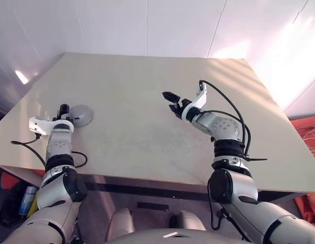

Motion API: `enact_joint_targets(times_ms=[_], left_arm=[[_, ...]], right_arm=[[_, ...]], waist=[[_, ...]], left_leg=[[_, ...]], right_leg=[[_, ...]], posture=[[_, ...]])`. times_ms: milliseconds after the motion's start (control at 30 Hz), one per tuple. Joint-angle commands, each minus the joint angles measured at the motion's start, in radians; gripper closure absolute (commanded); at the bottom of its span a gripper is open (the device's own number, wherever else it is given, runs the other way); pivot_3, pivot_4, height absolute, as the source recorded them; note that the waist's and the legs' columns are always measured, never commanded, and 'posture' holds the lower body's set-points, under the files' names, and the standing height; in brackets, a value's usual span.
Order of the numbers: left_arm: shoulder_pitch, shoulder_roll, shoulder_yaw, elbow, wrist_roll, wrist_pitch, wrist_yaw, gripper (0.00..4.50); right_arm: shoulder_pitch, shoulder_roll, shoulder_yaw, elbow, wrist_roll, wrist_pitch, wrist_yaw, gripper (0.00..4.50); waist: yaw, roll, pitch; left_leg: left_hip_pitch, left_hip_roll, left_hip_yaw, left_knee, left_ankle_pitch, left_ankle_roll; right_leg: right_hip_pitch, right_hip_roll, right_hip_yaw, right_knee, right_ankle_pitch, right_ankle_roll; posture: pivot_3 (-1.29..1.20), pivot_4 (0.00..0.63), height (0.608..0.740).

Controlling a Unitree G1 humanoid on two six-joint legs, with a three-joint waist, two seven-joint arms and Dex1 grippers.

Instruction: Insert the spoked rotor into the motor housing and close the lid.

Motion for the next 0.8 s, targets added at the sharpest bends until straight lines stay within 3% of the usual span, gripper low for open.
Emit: enact_joint_targets(times_ms=[33,167,300,467,800], left_arm=[[0.018,0.053,0.007,0.029,0.057,-0.079,0.036,0.06],[-0.001,0.068,-0.030,0.021,0.109,-0.104,0.013,0.06],[-0.013,0.087,-0.152,-0.023,0.231,-0.105,-0.047,0.06],[0.008,0.074,-0.346,-0.224,0.288,0.047,-0.290,0.06],[0.154,0.105,-0.683,-0.655,0.372,0.244,-0.637,0.06]], right_arm=[[-0.011,-0.006,0.026,-0.032,-0.008,-0.012,0.043,0.09],[0.024,-0.019,0.096,-0.110,-0.048,-0.061,0.148,0.09],[0.101,-0.070,0.244,-0.208,-0.195,-0.245,0.305,0.09],[0.133,-0.162,0.310,-0.185,-0.318,-0.419,0.425,0.09],[0.217,-0.499,0.374,-0.220,-0.369,-0.530,0.927,0.09]], waist=[[0.000,0.000,0.000],[0.010,0.000,0.000],[0.038,-0.001,0.001],[0.072,-0.003,0.002],[0.068,-0.003,0.002]], left_leg=[[0.000,0.001,0.000,0.000,0.000,0.000],[-0.002,0.002,0.000,0.000,0.000,0.000],[-0.005,0.002,-0.001,0.000,-0.001,0.002],[-0.006,0.000,-0.001,0.001,-0.001,0.001],[-0.007,-0.002,0.000,0.003,-0.002,0.005]], right_leg=[[0.000,0.001,0.000,0.000,0.000,-0.001],[-0.002,0.002,0.000,0.000,0.000,-0.002],[-0.002,0.002,-0.001,-0.002,0.000,-0.002],[-0.001,-0.002,-0.003,-0.001,0.000,-0.002],[-0.001,-0.004,-0.003,0.000,-0.003,-0.006]], posture=[[0.00,0.000,0.740],[0.00,0.000,0.740],[0.00,0.000,0.740],[0.00,0.000,0.740],[0.00,0.000,0.740]])
